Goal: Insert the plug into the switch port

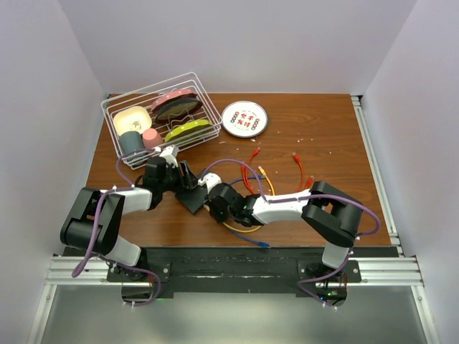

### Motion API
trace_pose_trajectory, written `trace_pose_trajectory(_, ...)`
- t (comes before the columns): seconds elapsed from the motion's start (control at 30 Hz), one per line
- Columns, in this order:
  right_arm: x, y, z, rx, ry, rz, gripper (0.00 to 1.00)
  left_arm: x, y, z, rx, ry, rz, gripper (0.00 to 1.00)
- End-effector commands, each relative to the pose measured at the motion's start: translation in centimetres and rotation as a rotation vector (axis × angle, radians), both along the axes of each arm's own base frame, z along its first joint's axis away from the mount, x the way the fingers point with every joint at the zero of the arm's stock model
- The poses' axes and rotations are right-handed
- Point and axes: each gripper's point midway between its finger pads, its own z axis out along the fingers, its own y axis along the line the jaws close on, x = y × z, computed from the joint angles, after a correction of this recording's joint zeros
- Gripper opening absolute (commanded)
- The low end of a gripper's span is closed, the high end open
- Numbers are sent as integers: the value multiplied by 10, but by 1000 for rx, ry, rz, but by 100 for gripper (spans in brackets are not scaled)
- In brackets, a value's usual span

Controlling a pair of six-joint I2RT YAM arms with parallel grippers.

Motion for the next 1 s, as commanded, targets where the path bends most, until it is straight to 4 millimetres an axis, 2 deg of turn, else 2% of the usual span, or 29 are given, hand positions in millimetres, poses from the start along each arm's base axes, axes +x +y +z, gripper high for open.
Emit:
trace_pose_trajectory(0.0, -9, -2, -15, -49, 13, 23, 0, -11, -2, -12, -19, 67, -8, 58)
trace_pose_trajectory(0.23, -12, 5, -9, -23, 4, 31, 0, -12, -2, -12, -22, 66, -2, 58)
trace_pose_trajectory(0.47, -5, 5, 6, 5, -37, -5, 0, -15, -2, -15, -24, 75, -4, 58)
trace_pose_trajectory(0.7, 2, 3, 8, 0, -52, -41, 0, -16, -2, -14, -27, 73, -5, 58)
trace_pose_trajectory(0.97, -3, 13, 28, 91, -72, -9, 0, -18, -1, -18, -27, 82, -5, 58)
